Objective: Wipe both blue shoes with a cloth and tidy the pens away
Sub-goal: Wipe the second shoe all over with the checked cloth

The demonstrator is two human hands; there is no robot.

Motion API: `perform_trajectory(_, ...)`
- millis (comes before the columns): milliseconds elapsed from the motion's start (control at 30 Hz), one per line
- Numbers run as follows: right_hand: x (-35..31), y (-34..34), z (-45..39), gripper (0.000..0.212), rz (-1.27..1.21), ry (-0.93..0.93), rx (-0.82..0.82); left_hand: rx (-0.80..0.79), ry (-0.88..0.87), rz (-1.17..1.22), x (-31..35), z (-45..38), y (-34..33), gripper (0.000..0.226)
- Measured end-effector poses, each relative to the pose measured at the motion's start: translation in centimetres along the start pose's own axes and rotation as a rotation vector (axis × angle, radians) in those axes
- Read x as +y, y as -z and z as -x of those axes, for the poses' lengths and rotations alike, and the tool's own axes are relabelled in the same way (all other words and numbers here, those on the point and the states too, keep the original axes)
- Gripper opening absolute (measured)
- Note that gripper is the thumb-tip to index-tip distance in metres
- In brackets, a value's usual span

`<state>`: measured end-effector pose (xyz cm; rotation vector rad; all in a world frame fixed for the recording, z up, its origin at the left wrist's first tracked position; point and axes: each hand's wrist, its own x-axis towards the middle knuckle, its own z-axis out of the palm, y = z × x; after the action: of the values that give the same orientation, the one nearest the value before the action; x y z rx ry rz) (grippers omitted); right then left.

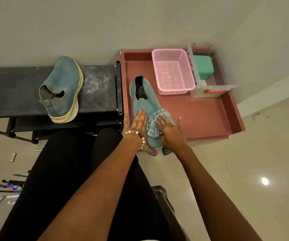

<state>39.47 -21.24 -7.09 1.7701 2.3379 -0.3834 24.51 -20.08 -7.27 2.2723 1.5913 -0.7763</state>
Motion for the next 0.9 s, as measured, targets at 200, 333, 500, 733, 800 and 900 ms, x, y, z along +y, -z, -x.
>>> perform_trajectory(200,-1.8,-2.2,-0.6,0.063,-0.094,-0.052,0.08,-0.003,0.011,0.001,0.1,-0.1,0.0,0.147)
perform_trajectory(333,-1.8,-3.0,2.6,0.064,-0.296,0.052,0.074,-0.023,-0.014,-0.05,-0.1,0.1,0.3,0.145)
perform_trajectory(500,-0.1,-1.7,1.9,0.063,0.002,0.11,0.034,-0.024,-0.027,-0.03,-0.2,-0.1,0.3,0.146)
perform_trajectory(733,-1.5,-1.7,-2.2,0.061,-0.057,-0.036,0.042,-0.022,-0.036,-0.018,-0.4,-0.2,0.2,0.145)
perform_trajectory(800,-2.1,-2.6,-0.9,0.073,-0.211,-0.026,0.105,-0.034,-0.034,-0.015,-0.2,-0.1,0.4,0.143)
perform_trajectory(900,-2.1,-3.6,2.5,0.066,-0.379,0.032,0.133,-0.029,-0.023,-0.057,-0.2,0.1,0.4,0.144)
